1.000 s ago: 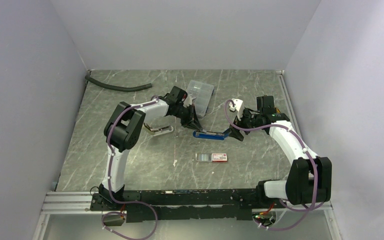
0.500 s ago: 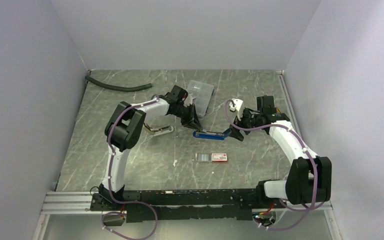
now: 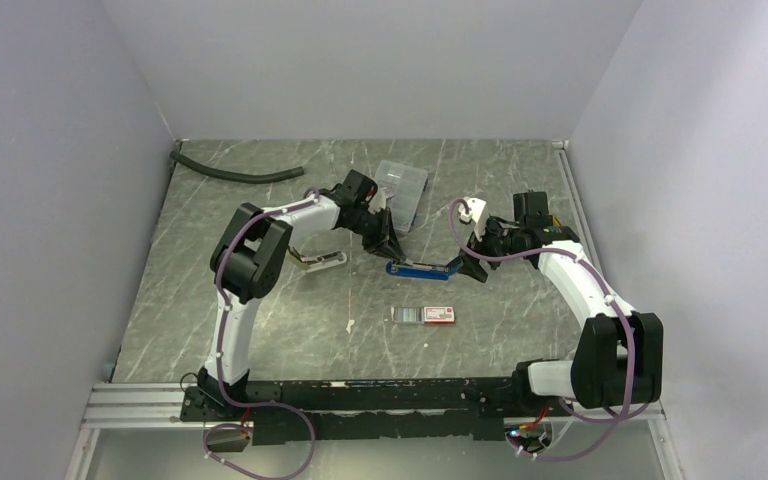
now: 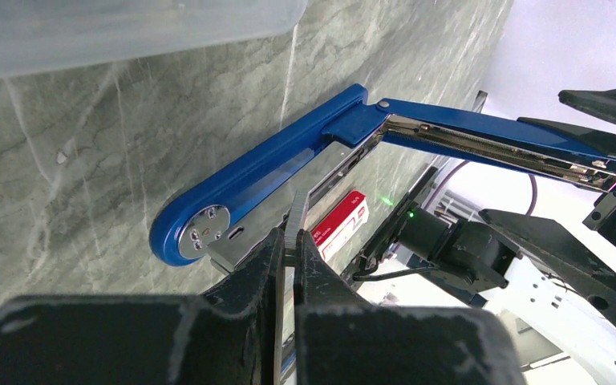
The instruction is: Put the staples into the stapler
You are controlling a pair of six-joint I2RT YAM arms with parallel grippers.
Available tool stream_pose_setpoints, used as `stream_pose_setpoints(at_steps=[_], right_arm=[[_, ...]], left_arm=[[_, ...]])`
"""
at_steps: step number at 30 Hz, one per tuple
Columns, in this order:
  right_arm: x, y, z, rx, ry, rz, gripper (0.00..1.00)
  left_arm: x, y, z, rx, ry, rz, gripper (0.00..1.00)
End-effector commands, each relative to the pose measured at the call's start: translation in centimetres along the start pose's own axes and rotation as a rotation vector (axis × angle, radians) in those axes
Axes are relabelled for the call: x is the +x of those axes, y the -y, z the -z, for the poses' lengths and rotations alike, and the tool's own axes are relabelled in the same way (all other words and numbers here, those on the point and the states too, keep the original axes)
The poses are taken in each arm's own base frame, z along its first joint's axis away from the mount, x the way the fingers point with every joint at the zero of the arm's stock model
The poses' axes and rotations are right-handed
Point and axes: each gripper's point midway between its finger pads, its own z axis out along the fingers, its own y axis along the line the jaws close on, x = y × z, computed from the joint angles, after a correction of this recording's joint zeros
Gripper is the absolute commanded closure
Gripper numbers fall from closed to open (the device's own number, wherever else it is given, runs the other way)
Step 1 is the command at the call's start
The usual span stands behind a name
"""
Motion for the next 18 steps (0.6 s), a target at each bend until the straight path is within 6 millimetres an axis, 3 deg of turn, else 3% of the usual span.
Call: stream_pose_setpoints(at_steps=[1,13,18], right_arm=[[-0.4,-0.1,0.0,-0.013,0.017,0.006,0.16],[-0.2,0.0,0.0,-0.011,0.016,0.0,0.16],[0.0,0.0,0.0,-0.013,0.013,-0.006,0.16]], left_arm=[[-0.5,0.0,-0.4,-0.019,0.007,-0.032,0.93],[-0.5,0.3,-0.6,-0.019,-0.002,-0.033,0.92],[-0.7,1.6,0.0,0.018,0.003,-0.056,0.92]])
